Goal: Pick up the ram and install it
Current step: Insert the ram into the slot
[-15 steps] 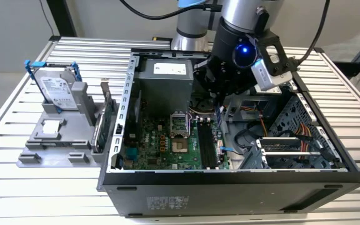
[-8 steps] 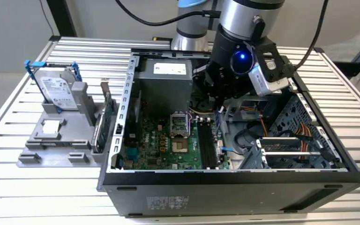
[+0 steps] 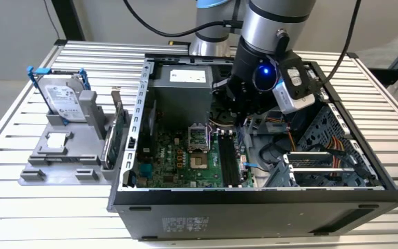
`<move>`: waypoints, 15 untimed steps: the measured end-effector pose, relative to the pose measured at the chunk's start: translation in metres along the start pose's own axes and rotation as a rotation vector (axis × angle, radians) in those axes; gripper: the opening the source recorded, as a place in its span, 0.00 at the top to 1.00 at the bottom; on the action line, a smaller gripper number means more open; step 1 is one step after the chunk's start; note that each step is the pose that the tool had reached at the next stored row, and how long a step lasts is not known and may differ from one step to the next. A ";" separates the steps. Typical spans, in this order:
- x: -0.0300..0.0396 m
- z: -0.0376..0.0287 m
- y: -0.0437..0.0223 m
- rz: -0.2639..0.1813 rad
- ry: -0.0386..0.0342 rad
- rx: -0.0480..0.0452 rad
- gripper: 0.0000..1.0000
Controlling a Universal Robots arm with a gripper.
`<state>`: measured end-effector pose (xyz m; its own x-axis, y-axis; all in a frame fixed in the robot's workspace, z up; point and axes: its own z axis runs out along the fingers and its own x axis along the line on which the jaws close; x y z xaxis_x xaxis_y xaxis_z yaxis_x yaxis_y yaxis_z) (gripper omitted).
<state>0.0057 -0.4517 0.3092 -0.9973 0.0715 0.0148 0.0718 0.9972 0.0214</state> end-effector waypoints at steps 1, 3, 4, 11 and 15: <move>-0.0002 0.0018 0.0000 0.000 -0.0001 -0.0001 1.00; -0.0007 0.0054 -0.0001 0.001 -0.0001 -0.0002 1.00; -0.0007 0.0073 -0.0001 0.002 -0.0002 -0.0001 1.00; -0.0079 0.0197 0.0001 0.006 -0.0006 0.0001 1.00; -0.0115 0.0234 0.0003 0.006 -0.0010 -0.0003 1.00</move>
<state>0.0168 -0.4517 0.2856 -0.9969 0.0771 0.0139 0.0773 0.9968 0.0216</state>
